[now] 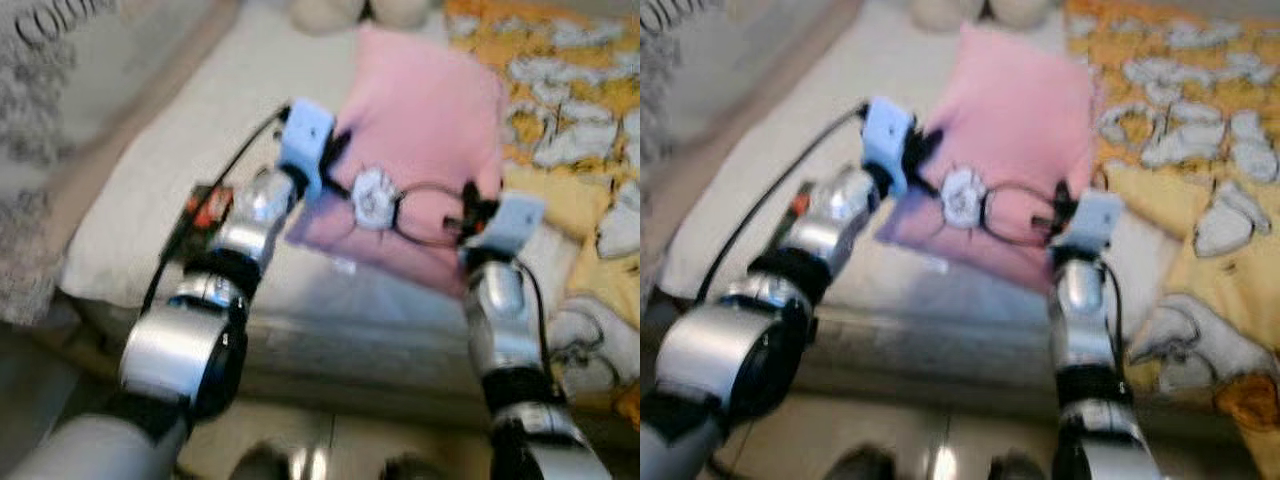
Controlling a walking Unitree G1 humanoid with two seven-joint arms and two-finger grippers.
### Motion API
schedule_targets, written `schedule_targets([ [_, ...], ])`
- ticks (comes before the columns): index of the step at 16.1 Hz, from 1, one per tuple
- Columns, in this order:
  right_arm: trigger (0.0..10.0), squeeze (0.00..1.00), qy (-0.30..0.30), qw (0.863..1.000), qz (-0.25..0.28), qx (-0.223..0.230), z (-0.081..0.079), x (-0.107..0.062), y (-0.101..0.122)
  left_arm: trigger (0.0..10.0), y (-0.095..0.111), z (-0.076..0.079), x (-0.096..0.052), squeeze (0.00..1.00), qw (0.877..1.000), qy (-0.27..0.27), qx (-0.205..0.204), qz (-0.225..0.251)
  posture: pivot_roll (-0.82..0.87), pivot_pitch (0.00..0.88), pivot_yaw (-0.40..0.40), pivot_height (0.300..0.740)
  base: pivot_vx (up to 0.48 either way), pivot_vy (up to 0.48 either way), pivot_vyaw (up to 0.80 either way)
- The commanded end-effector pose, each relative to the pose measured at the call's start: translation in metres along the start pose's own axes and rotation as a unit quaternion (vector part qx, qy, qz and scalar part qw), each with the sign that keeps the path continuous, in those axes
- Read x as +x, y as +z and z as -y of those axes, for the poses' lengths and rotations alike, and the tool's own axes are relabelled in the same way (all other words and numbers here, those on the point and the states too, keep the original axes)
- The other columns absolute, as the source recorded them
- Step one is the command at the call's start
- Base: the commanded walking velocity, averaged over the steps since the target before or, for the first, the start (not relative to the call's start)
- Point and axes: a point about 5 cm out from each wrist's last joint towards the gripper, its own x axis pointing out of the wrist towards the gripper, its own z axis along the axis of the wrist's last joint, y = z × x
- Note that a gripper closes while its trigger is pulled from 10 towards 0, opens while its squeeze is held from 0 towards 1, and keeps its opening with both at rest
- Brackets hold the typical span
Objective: Clean up the room
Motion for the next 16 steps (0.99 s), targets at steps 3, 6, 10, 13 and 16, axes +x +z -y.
schedule_targets([
  [3, 10.0, 0.0, 0.021, 1.0, 0.001, 0.014, -0.019, 0.002, 0.002, 10.0, 0.006, -0.038, -0.012, 0.0, 0.998, 0.063, 0.008, 0.006, 0.05, 0.0, 0.026, 0.732, 0.0, 0.48, 0.0],
  [6, 10.0, 0.0, 0.031, 0.999, -0.018, 0.007, -0.016, 0.0, -0.004, 10.0, 0.0, -0.045, -0.016, 0.0, 0.995, 0.101, -0.015, -0.006, 0.05, 0.0, 0.023, 0.732, 0.0, 0.48, 0.0],
  [10, 10.0, 0.0, 0.019, 1.0, -0.023, 0.0, 0.002, 0.008, 0.0, 10.0, -0.005, -0.039, -0.013, 0.0, 0.993, 0.116, -0.03, -0.018, 0.04, 0.0, 0.03, 0.732, 0.0, 0.48, 0.0],
  [13, 10.0, 0.0, 0.024, 0.999, -0.026, 0.002, 0.001, 0.008, -0.001, 10.0, -0.002, -0.037, -0.01, 0.0, 0.993, 0.117, -0.027, -0.017, 0.05, 0.0, 0.026, 0.732, 0.0, 0.48, 0.0],
  [16, 10.0, 0.0, 0.033, 0.999, -0.033, 0.0, -0.004, 0.007, -0.004, 10.0, -0.002, -0.038, -0.011, 0.0, 0.989, 0.144, 0.017, -0.018, 0.05, 0.0, 0.027, 0.732, 0.0, 0.16, 0.0],
])
